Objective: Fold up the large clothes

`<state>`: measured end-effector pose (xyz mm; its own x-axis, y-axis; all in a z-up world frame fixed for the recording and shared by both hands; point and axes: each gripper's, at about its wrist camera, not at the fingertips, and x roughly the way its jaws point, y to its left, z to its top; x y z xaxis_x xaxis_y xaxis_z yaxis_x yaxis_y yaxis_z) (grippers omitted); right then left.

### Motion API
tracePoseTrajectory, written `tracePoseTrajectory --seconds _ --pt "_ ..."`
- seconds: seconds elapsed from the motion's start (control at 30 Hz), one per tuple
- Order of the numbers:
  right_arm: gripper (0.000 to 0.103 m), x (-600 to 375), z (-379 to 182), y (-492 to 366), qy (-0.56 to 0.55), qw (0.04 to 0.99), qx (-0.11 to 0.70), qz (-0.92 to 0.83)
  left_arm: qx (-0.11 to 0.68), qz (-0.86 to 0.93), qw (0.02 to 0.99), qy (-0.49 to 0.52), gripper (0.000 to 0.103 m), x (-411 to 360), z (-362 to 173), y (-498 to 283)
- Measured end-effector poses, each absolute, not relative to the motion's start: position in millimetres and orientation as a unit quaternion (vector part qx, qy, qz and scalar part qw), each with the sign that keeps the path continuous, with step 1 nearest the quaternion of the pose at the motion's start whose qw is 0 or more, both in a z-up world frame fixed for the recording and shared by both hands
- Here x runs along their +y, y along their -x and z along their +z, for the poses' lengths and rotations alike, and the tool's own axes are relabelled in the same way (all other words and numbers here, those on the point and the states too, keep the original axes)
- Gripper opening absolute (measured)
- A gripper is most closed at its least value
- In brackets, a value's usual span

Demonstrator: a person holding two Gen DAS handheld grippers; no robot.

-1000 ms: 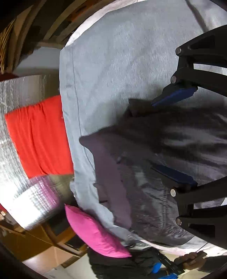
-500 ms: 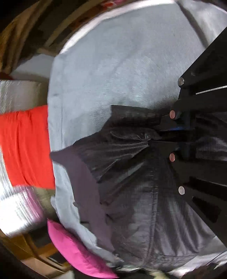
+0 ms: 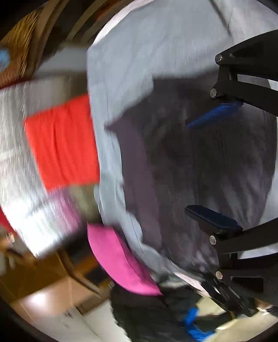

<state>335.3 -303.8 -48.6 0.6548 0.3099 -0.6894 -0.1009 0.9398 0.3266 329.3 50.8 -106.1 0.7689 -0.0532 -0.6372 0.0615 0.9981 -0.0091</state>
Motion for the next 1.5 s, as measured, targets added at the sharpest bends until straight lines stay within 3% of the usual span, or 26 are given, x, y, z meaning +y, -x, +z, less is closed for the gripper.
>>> tracePoseTrajectory --seconds 0.13,0.27,0.4,0.57,0.67,0.73,0.87,1.13,1.3,1.5 --pt "0.078 -256 -78 -329 -0.050 0.906 0.409 0.096 0.398 -0.003 0.916 -0.043 0.070 33 -144 -354" --pt "0.075 -251 -129 -344 0.016 0.888 0.458 0.036 0.395 0.010 0.915 -0.083 0.073 26 -161 -358" --pt "0.075 -248 -118 -342 0.011 0.889 0.457 0.011 0.411 0.009 0.910 -0.052 0.072 33 -144 -357" --pt "0.076 -244 -84 -303 -0.033 0.911 0.411 0.030 0.337 0.034 0.940 -0.047 0.072 52 -116 -315" --pt "0.076 -229 -82 -279 -0.013 0.920 0.389 0.044 0.347 0.064 0.935 -0.034 0.072 70 -126 -309" --pt "0.076 -225 -97 -275 0.006 0.916 0.400 0.043 0.389 0.067 0.918 -0.038 0.073 76 -147 -319" --pt "0.077 -223 -129 -282 0.020 0.906 0.422 0.029 0.384 0.075 0.917 -0.076 0.075 70 -151 -322" --pt "0.077 -243 -101 -278 -0.016 0.909 0.415 0.028 0.341 0.087 0.934 -0.061 0.075 73 -127 -310" --pt "0.077 -258 -119 -290 -0.012 0.903 0.430 0.011 0.382 0.091 0.917 -0.070 0.077 76 -154 -322" --pt "0.077 -250 -90 -289 -0.031 0.909 0.415 0.021 0.341 0.079 0.936 -0.035 0.076 74 -122 -312"
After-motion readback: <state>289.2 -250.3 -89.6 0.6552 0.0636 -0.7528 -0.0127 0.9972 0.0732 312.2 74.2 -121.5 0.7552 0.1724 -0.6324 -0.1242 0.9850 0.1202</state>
